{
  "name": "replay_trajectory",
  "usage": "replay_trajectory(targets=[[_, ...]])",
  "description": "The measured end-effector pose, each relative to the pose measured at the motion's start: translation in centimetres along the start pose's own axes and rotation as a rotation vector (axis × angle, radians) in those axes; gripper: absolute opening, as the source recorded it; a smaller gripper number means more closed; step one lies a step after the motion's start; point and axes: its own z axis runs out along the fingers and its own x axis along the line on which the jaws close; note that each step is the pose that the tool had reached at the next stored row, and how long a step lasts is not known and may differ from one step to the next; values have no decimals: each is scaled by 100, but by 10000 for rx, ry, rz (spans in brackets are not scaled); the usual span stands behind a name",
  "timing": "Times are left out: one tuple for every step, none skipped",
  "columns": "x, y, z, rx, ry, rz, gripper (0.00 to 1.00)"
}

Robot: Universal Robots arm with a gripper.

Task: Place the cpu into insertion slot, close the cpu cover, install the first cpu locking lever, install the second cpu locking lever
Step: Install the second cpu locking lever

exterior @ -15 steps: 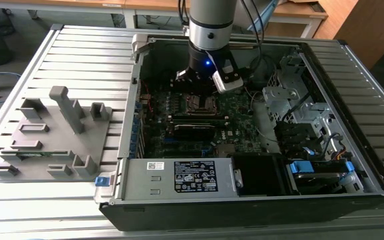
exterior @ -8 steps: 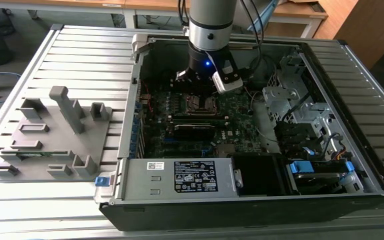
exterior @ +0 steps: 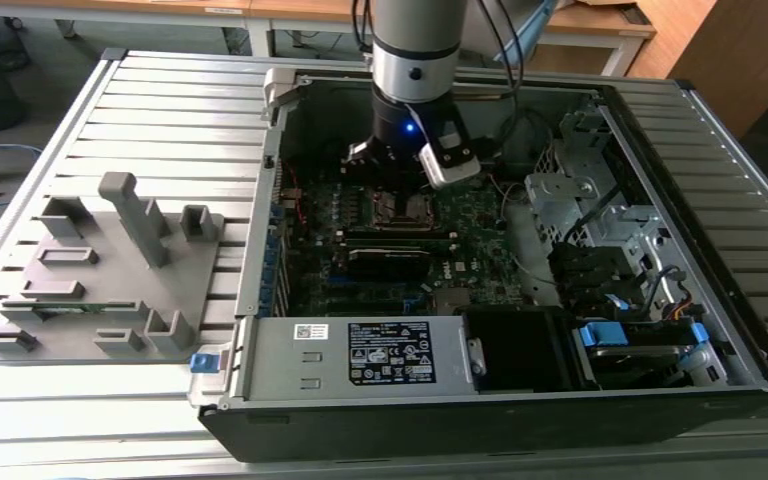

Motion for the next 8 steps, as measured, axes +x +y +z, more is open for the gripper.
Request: replay_trajectory(targets=[[6,-1,3,1,-2,0,10],[11,-1,9,0,-5,-1,10],[17,-1,15,-1,-7,0,10],[22,-2,20,-1,-9,1,10],[25,-3,22,0,-9,0,10],[26,-3,23,1,-9,0,10],[26,-3,23,1,-9,-1,10],[26,-3,23,1,-9,-1,10]])
